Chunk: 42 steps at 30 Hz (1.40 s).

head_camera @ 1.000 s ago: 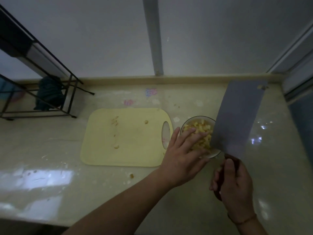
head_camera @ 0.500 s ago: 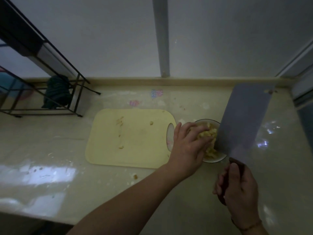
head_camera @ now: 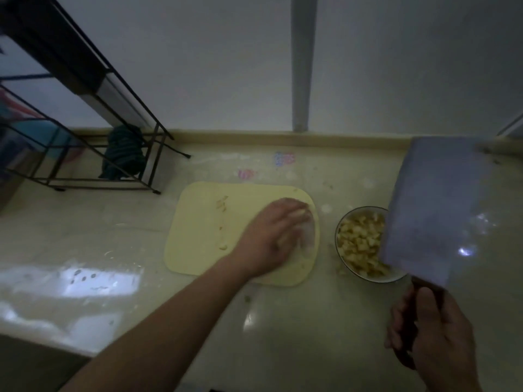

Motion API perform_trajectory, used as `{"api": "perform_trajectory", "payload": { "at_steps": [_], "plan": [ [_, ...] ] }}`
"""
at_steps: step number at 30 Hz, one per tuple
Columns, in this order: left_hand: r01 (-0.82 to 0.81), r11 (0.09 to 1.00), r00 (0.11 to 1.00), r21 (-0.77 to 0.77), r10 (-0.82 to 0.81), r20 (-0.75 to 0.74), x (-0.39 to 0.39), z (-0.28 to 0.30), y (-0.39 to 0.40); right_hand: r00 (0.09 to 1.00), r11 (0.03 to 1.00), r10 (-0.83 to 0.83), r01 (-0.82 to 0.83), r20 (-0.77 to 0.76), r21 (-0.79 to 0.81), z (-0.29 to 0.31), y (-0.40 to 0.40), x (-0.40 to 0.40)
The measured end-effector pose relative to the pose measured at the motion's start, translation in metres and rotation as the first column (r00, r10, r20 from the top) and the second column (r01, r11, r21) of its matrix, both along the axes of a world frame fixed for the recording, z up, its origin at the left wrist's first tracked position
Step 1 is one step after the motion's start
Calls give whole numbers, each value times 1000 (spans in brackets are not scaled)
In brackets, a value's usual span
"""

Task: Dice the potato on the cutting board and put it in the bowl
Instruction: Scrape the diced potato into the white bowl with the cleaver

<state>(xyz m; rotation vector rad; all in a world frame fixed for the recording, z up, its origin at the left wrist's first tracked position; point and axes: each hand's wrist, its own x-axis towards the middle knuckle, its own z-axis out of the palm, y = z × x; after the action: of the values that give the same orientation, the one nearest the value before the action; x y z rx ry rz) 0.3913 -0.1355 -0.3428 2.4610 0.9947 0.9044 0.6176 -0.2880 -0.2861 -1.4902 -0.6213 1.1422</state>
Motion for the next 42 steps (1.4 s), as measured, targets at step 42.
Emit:
{"api": "perform_trajectory", "payload": {
  "at_steps": [42],
  "plan": [
    [-167,976,964,-143,131,-233,-175,-48,21,832,777,551,-540,-65,-322,-63,27,-171]
  ]
}}
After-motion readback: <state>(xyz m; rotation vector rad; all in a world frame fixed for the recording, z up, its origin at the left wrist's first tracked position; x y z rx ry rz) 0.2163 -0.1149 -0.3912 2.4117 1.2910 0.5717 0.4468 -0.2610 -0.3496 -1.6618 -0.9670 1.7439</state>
